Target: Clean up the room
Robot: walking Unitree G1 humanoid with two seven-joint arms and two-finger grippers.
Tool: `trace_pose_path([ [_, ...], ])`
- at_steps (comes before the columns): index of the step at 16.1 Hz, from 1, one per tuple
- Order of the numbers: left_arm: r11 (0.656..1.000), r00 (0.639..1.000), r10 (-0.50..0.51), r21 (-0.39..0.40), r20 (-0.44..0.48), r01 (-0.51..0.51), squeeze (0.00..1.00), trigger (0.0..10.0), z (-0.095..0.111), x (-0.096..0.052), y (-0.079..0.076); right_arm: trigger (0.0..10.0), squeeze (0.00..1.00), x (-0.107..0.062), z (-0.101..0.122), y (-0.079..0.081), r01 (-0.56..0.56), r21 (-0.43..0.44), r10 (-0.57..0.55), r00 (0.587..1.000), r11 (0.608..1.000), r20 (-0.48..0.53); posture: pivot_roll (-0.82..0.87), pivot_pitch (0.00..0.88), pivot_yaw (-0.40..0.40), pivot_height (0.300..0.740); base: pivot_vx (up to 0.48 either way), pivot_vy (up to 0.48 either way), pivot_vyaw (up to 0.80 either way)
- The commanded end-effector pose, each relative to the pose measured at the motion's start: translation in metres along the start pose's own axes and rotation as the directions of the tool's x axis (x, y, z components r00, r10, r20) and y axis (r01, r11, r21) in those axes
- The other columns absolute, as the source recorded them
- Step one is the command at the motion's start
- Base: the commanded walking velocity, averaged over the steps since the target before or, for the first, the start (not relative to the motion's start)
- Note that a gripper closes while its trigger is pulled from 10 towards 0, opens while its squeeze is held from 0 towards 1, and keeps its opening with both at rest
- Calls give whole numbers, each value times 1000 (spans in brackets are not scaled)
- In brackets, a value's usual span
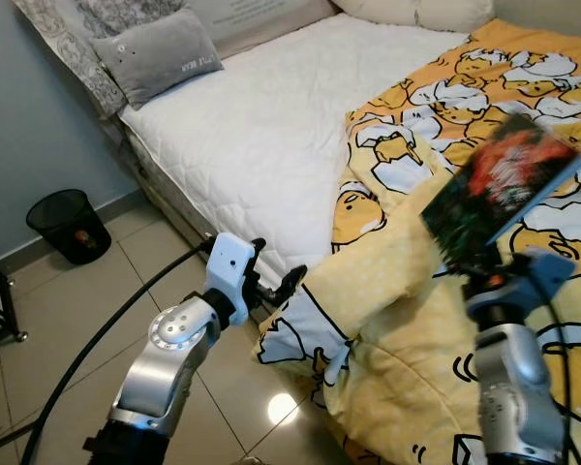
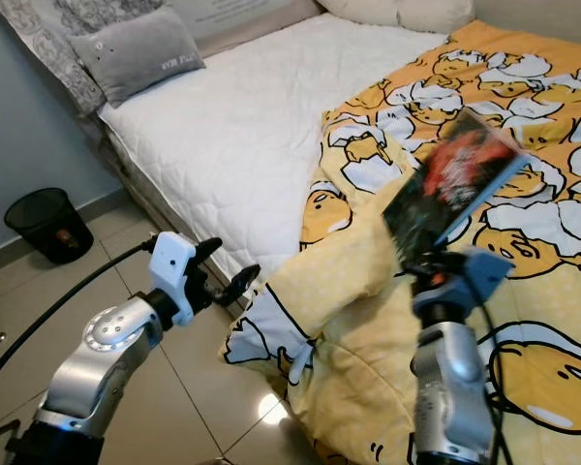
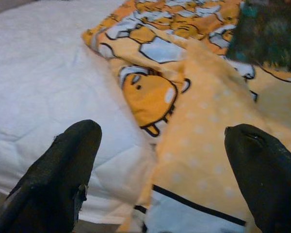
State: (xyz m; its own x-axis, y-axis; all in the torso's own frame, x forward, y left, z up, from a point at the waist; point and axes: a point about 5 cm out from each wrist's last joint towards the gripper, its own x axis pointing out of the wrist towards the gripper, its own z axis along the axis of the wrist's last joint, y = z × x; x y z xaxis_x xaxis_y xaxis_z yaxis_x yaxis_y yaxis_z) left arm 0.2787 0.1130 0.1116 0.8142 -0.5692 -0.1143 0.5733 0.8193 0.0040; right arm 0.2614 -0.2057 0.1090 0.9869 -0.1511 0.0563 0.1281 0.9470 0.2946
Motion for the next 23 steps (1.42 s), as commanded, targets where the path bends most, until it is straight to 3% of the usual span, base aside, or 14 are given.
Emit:
trace_pose_path([
  [1, 998, 999, 52, 22, 11, -53, 0, 10000, 5, 0, 10, 10000, 0, 0, 6, 9, -23, -23, 24, 999, 999, 24, -111, 0, 119, 740, 0, 0, 0],
  [2, 997, 997, 73, 26, 15, -74, 0, 10000, 6, 0, 13, 10000, 0, -1, 1, 13, -22, -59, 21, 999, 998, -33, -115, 0, 119, 740, 0, 0, 0],
  [5, 993, 993, 120, 10, 23, -120, 0, 10000, 11, 4, 21, 10000, 0, 5, -2, 19, -29, -56, 24, 996, 998, -86, -114, 0, 110, 740, 0, 0, -533],
  [7, 986, 986, 163, 24, 32, -164, 0, 10000, 16, 11, 29, 10000, 0, 18, -1, 23, -7, -150, -5, 996, 989, -84, -96, 0, 93, 740, 0, 0, -800],
  [9, 982, 982, 180, 43, 58, -183, 0, 10000, 28, 25, 36, 10000, 0, 38, 2, 37, -25, -114, 17, 998, 993, -66, -81, 0, 76, 740, 0, 0, -800],
  [11, 979, 979, 194, 53, 67, -197, 0, 10000, 32, 32, 39, 10000, 0, 50, 5, 50, -69, -19, 68, 997, 997, -45, -77, 0, 70, 740, 0, 0, -800],
  [12, 968, 967, 246, 27, 67, -248, 0, 10000, 34, 41, 49, 10000, 0, 65, 3, 60, -83, 10, 84, 995, 996, -55, -75, 0, 61, 740, 0, 0, -800],
  [13, 964, 962, 264, 17, 73, -266, 0, 10000, 35, 43, 52, 10000, 0, 73, 2, 67, -102, -13, 101, 993, 995, -58, -60, 0, 32, 740, 0, 0, -800],
  [14, 957, 956, 288, -36, 55, -286, 0, 10000, 29, 39, 49, 10000, 0, 73, -1, 71, -123, -15, 122, 990, 992, -77, -53, 0, 41, 740, 0, 0, -800],
  [15, 970, 972, 234, 58, 28, -235, 0, 10000, 18, 37, 40, 10000, 0, 76, -5, 71, -132, -53, 127, 987, 990, -96, -50, 0, 28, 740, 0, 0, -800],
  [16, 972, 975, 219, 80, 22, -220, 0, 10000, 10, 35, 38, 10000, 0, 73, -10, 67, -123, -33, 119, 988, 992, -98, -59, 0, 46, 740, 0, 0, -800],
  [20, 960, 965, 260, 97, 44, -264, 0, 10000, 21, 37, 51, 10000, 0, 71, -11, 69, -133, -88, 126, 988, 987, -84, -50, 0, 47, 740, 0, 0, -800],
  [23, 963, 965, 257, 72, 56, -261, 0, 10000, 17, 24, 49, 10000, 0, 66, -19, 66, -105, -123, 97, 993, 987, -67, -58, 0, 61, 740, 0, 0, -800],
])
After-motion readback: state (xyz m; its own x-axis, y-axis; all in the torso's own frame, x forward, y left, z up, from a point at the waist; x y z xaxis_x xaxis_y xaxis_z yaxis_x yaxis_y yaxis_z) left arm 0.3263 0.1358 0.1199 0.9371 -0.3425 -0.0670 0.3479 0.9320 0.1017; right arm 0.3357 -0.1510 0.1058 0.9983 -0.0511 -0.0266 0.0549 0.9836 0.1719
